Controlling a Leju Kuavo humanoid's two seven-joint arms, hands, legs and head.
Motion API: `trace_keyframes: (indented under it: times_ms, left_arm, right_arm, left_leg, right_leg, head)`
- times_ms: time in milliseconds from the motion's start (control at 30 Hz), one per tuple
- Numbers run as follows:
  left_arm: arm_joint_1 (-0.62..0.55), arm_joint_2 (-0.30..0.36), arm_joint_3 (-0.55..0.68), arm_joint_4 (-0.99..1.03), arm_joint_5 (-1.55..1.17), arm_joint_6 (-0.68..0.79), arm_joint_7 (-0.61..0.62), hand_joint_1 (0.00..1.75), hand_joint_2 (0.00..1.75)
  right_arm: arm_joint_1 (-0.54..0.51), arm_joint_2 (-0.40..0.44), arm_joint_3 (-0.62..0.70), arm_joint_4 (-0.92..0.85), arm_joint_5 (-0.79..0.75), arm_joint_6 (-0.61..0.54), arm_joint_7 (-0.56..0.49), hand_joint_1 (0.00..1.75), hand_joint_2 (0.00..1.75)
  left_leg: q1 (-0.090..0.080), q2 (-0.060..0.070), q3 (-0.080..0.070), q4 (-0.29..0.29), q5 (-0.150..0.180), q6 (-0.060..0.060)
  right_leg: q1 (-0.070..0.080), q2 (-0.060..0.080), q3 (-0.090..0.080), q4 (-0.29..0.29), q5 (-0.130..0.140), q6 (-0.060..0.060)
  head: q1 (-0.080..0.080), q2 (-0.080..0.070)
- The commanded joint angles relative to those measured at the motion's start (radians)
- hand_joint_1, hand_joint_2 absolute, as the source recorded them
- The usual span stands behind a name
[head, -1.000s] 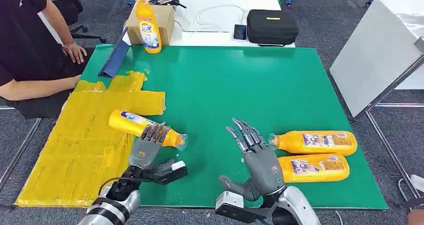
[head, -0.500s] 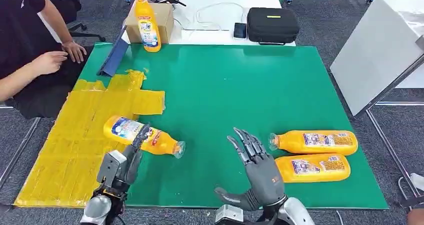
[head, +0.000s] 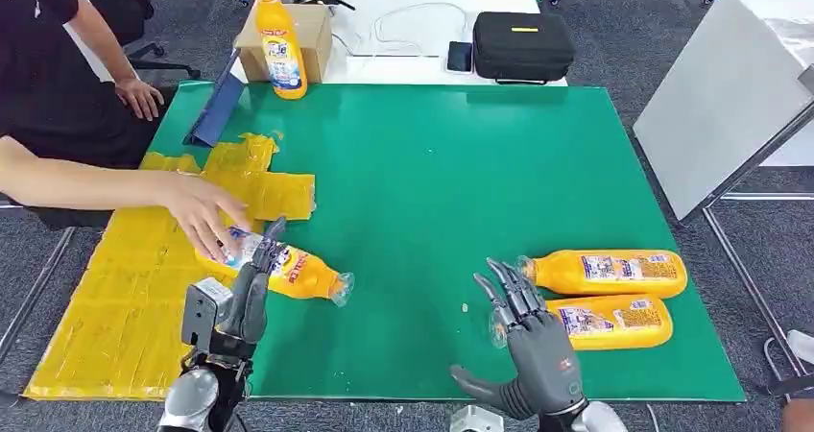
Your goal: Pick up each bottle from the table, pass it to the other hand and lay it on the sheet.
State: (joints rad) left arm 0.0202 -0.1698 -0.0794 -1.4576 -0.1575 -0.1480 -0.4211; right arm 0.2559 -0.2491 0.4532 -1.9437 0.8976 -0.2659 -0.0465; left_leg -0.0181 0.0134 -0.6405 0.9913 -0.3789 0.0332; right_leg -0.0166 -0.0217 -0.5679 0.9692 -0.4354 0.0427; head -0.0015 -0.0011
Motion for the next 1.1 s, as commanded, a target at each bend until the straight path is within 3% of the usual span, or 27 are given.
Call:
trace_keyframes:
  times_ms: [33, 100, 233, 300, 400, 533, 700, 1000, 1100]
  left_arm:
    - [0.035, 0.025, -0.041, -0.067, 0.139, -0.047, 0.024, 0.00, 0.00]
    - [0.056, 0.026, -0.047, -0.104, 0.155, -0.045, 0.019, 0.00, 0.00]
    - [0.087, 0.036, -0.057, -0.163, 0.181, -0.040, 0.005, 0.00, 0.00]
    - [0.100, 0.046, -0.066, -0.187, 0.196, -0.043, 0.003, 0.00, 0.00]
    - [0.098, 0.055, -0.077, -0.186, 0.225, -0.053, 0.003, 0.00, 0.00]
    - [0.095, 0.065, -0.101, -0.178, 0.279, -0.085, -0.004, 0.00, 0.00]
    - [0.087, 0.064, -0.157, -0.163, 0.263, -0.079, -0.007, 0.00, 0.00]
    - [0.093, 0.091, -0.150, -0.184, 0.298, -0.094, -0.005, 0.00, 0.00]
    - [0.093, 0.091, -0.150, -0.184, 0.298, -0.094, -0.005, 0.00, 0.00]
  right_arm:
    - [0.164, -0.167, -0.042, -0.135, 0.032, 0.020, 0.129, 0.00, 1.75]
    - [0.228, -0.228, -0.068, -0.187, 0.034, 0.011, 0.184, 0.00, 1.75]
    - [0.299, -0.300, -0.135, -0.225, -0.026, 0.017, 0.246, 0.00, 1.75]
    - [0.346, -0.319, -0.231, -0.228, -0.104, 0.033, 0.239, 0.00, 1.75]
    - [0.378, -0.275, -0.426, -0.193, -0.208, 0.127, 0.159, 0.00, 1.75]
    - [0.290, -0.144, -0.659, -0.058, -0.247, 0.312, 0.008, 0.00, 1.75]
    - [0.159, -0.072, -0.802, 0.100, -0.188, 0.400, -0.058, 0.00, 1.75]
    - [0.043, -0.086, -0.792, 0.208, -0.111, 0.423, -0.069, 0.00, 1.75]
    - [0.043, -0.086, -0.792, 0.208, -0.111, 0.423, -0.069, 0.00, 1.75]
  left_leg:
    - [0.002, -0.001, 0.002, 0.002, -0.004, -0.004]
    - [0.001, -0.003, 0.001, 0.002, -0.003, -0.003]
    - [0.001, -0.003, -0.001, 0.003, -0.005, -0.001]
    - [0.000, -0.001, -0.001, 0.003, -0.006, -0.001]
    - [0.000, -0.002, 0.000, 0.003, -0.006, -0.001]
    - [0.001, -0.001, 0.002, 0.001, -0.005, -0.002]
    - [0.000, 0.000, 0.001, -0.001, -0.003, 0.000]
    - [0.001, 0.002, 0.002, 0.000, -0.003, 0.000]
    - [0.001, 0.001, 0.003, 0.000, -0.004, -0.001]
  right_leg:
    - [0.001, 0.002, 0.004, 0.000, -0.002, -0.002]
    - [0.001, 0.000, 0.009, 0.001, -0.002, -0.001]
    - [0.000, 0.001, -0.001, 0.002, -0.003, -0.001]
    - [0.000, 0.002, -0.002, 0.001, -0.003, 0.000]
    - [0.000, 0.001, 0.000, 0.001, -0.004, 0.000]
    - [0.001, 0.002, 0.001, -0.002, -0.002, -0.001]
    - [0.000, 0.002, 0.000, -0.003, 0.000, 0.000]
    - [0.001, 0.004, 0.001, -0.003, 0.000, -0.001]
    - [0.001, 0.004, 0.011, -0.003, 0.000, -0.001]
  head:
    - [0.000, 0.000]
    - [0.000, 0.000]
    - [0.000, 0.000]
    - [0.000, 0.000]
    - [0.000, 0.000]
    - [0.000, 0.000]
    - [0.000, 0.000]
    - [0.000, 0.000]
    - [-0.001, 0.000]
